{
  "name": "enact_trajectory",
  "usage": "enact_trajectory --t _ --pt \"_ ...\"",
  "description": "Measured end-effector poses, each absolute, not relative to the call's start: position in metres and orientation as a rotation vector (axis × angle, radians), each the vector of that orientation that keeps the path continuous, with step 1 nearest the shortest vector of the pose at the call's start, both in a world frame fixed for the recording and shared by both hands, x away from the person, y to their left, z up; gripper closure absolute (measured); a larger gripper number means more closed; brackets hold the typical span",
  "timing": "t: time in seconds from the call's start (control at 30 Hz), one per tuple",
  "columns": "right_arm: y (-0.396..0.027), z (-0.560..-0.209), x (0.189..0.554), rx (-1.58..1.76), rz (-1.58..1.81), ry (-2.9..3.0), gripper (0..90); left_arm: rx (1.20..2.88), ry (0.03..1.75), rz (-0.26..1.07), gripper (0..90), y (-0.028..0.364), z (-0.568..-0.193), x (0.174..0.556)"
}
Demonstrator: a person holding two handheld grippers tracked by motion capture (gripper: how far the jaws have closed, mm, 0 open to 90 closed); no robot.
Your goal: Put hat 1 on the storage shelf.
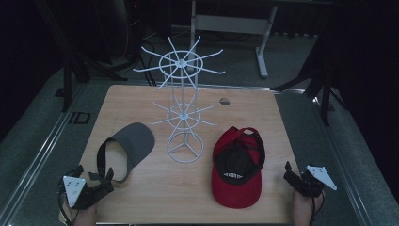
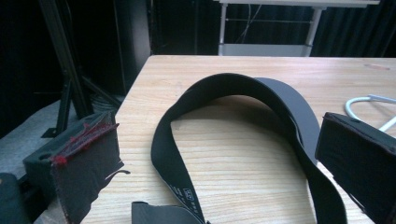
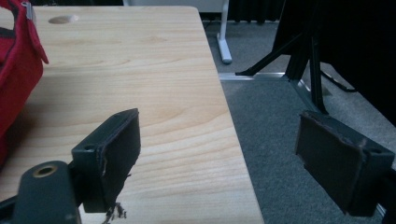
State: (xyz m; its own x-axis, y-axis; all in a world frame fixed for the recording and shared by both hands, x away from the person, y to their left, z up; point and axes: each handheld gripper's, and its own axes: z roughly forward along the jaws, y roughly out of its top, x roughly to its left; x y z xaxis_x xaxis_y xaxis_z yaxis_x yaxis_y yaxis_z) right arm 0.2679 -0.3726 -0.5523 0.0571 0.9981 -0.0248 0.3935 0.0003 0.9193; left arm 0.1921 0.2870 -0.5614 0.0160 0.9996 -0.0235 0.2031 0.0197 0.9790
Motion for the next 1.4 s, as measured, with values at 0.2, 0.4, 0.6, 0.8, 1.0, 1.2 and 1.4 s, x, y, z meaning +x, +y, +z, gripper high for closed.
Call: enact_trajectory --t 0.2,0.4,0.6,0.8,1.0,1.2,1.4 --pt "-0.371 -0.547 0.270 1.511 0.988 1.553 14.1 1.361 1.350 1.065 0.2 0.286 -0.561 0.192" --pt "-0.370 -0.539 0.270 1.517 0.997 1.598 14.1 1.372 1.343 1.072 0.2 0.283 -0.561 0.192" --pt "-0.364 -0.520 0.272 1.470 1.043 1.606 13.5 1.367 1.338 1.048 0.2 0.281 -0.560 0.192" --pt "-0.361 -0.502 0.280 1.476 1.066 1.662 11.6 1.364 1.352 1.031 0.2 0.281 -0.561 0.192" --pt "-0.356 -0.494 0.290 1.471 1.038 1.721 10.4 1.368 1.347 1.009 0.2 0.279 -0.561 0.192" --pt "-0.346 -0.485 0.301 1.454 1.025 1.796 10.4 1.370 1.350 0.995 0.2 0.279 -0.561 0.193" --pt "-0.332 -0.478 0.312 1.414 1.028 1.839 10.4 1.383 1.359 0.959 0.2 0.278 -0.562 0.195"
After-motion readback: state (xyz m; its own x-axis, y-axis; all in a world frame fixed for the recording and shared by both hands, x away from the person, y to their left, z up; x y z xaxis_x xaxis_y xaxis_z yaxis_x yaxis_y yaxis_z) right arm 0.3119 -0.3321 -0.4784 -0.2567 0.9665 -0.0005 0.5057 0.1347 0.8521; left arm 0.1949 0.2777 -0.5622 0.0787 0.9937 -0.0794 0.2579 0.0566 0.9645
